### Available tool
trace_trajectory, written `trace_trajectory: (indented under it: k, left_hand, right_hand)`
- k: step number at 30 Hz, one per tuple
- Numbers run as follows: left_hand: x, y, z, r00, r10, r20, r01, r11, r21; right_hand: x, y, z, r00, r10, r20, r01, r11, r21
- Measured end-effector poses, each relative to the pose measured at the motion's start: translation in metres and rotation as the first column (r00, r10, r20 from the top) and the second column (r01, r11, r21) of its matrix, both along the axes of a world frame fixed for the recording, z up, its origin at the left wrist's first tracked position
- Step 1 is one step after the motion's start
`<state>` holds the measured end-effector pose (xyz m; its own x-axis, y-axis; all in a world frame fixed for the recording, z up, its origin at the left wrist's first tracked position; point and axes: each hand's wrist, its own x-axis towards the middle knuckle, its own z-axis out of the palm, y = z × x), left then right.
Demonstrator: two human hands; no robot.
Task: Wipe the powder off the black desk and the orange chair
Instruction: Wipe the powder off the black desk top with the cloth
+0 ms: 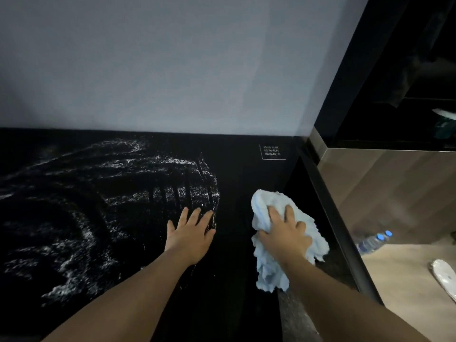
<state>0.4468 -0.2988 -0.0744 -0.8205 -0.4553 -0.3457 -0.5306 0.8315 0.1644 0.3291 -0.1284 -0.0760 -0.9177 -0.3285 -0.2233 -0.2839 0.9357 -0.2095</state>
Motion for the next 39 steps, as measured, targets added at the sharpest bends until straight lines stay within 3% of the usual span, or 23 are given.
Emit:
trace_trajectory:
  k: [4, 8, 10, 12, 14, 16, 19, 23, 27, 33, 39]
  left_hand:
    - [0.0, -0.018, -0.011, 0.995, 0.098, -0.008, -0.098, 0.995, 0.0]
    - [-0.001, -0.036, -0.014, 0.984, 0.177, 0.0, -0.177, 0.984, -0.013]
    - [-0.003, -0.044, -0.014, 0.986, 0.167, -0.008, -0.168, 0.986, -0.023]
    - [-0.002, -0.052, -0.013, 0.987, 0.162, -0.007, -0.162, 0.986, -0.034]
    - [-0.003, -0.065, -0.014, 0.986, 0.169, -0.002, -0.169, 0.984, -0.05]
    - [-0.006, -0.081, -0.017, 0.984, 0.177, 0.008, -0.176, 0.982, -0.064]
    - [-0.019, -0.104, -0.022, 0.984, 0.173, 0.037, -0.169, 0.981, -0.096]
    - [-0.037, -0.139, -0.024, 0.981, 0.164, 0.101, -0.151, 0.981, -0.122]
    - [-0.056, -0.176, -0.02, 0.975, 0.154, 0.16, -0.145, 0.987, -0.065]
    - [-0.07, -0.222, -0.012, 0.966, 0.238, 0.1, -0.235, 0.971, -0.036]
    - [-0.062, -0.24, -0.017, 0.939, 0.328, 0.098, -0.322, 0.944, -0.079]
  right_hand:
    - [0.018, -0.021, -0.016, 0.967, 0.223, -0.123, -0.224, 0.975, 0.01]
    - [0.012, -0.04, -0.014, 0.89, 0.434, -0.136, -0.453, 0.876, -0.166]
    - [-0.012, -0.048, -0.006, 0.918, 0.335, -0.213, -0.383, 0.889, -0.251]
    - [-0.047, -0.051, 0.003, 0.962, 0.117, -0.247, -0.187, 0.941, -0.282]
    - [-0.085, -0.048, 0.008, 0.991, -0.043, -0.123, 0.017, 0.979, -0.203]
    - [-0.107, -0.043, 0.001, 0.995, -0.098, 0.027, 0.098, 0.995, -0.017]
    - [-0.113, -0.056, -0.019, 0.994, -0.106, 0.021, 0.104, 0.99, 0.092]
    - [-0.11, -0.096, -0.024, 0.995, -0.086, -0.047, 0.089, 0.993, 0.076]
    - [-0.109, -0.131, -0.027, 0.996, 0.052, -0.067, -0.047, 0.996, 0.079]
    - [-0.13, -0.164, -0.027, 0.985, 0.155, -0.075, -0.147, 0.984, 0.101]
    - [-0.159, -0.194, -0.028, 0.989, 0.104, -0.101, -0.095, 0.992, 0.086]
